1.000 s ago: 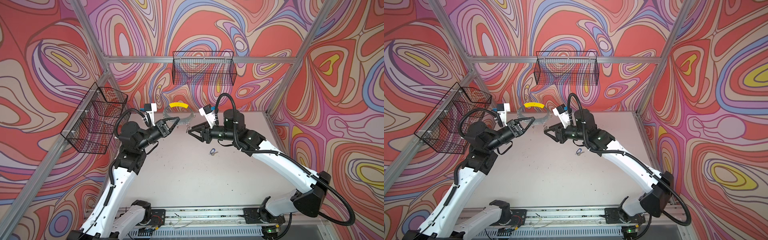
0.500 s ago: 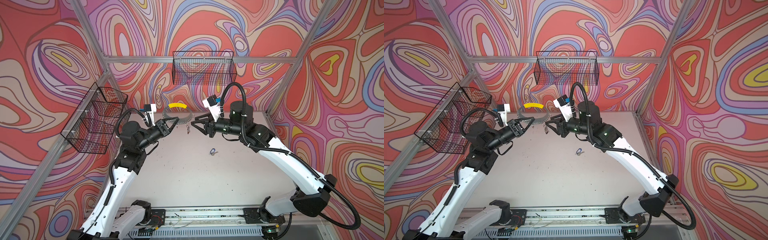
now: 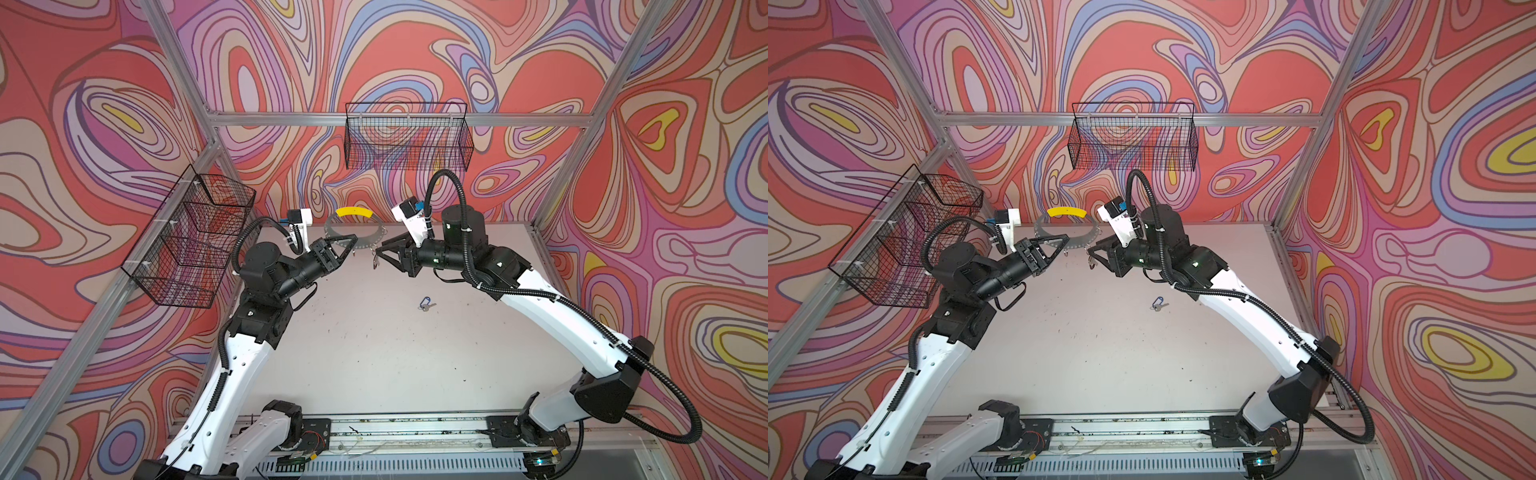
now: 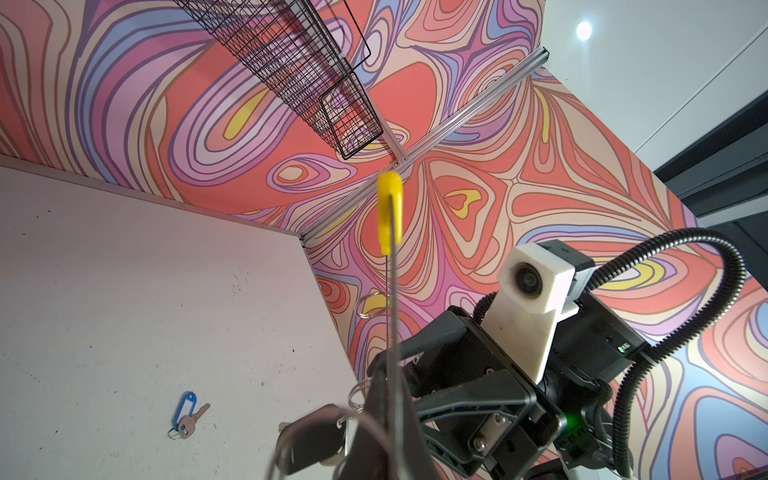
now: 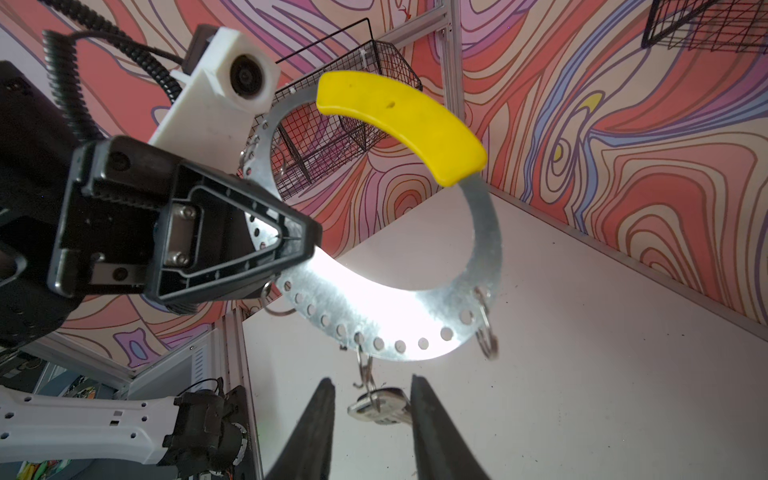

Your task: Put the keys on the keyring

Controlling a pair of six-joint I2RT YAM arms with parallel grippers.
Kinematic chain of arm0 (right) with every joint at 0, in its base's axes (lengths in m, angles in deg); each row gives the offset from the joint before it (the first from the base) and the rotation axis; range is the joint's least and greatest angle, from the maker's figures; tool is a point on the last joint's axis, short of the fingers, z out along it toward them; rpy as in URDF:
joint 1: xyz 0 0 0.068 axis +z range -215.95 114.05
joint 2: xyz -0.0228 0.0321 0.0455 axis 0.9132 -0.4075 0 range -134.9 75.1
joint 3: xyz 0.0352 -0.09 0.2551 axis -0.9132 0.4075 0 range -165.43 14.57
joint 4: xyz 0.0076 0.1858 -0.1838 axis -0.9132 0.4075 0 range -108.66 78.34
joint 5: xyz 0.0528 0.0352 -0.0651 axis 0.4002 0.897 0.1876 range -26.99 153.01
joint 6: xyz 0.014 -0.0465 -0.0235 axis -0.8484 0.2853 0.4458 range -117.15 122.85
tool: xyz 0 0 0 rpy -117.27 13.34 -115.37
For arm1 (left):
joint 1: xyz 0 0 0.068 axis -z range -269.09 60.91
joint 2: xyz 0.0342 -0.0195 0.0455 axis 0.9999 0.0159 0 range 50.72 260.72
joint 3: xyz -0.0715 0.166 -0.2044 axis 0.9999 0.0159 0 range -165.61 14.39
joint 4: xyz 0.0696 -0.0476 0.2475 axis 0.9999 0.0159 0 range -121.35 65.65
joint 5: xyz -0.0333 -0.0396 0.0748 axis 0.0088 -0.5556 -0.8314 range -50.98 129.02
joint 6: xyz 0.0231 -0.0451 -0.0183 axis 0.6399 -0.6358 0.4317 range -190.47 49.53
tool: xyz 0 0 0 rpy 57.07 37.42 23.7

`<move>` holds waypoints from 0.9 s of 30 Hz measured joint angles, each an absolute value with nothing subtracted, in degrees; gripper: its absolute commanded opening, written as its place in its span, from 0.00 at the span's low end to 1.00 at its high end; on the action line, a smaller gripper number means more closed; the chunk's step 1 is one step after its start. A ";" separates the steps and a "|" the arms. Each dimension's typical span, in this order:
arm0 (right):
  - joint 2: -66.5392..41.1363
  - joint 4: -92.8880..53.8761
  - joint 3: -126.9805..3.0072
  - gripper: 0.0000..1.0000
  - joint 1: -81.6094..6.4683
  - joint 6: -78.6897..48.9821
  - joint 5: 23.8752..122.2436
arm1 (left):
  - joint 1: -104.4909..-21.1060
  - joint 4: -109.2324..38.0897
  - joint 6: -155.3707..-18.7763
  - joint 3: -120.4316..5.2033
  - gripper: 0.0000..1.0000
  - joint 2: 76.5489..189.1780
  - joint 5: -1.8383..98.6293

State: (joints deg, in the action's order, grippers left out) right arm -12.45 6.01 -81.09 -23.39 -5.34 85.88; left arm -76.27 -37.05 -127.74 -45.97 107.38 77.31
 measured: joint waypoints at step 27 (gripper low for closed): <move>-14.70 1.42 -80.06 0.21 -23.39 -6.63 86.43 | -76.27 -37.11 -128.42 -45.95 0.00 107.38 77.07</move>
State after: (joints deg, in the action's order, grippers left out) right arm -14.70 1.42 -80.06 -23.39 -6.63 86.43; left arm -76.27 -37.11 -128.42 -45.95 107.38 77.07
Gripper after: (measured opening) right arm 0.218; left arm 0.051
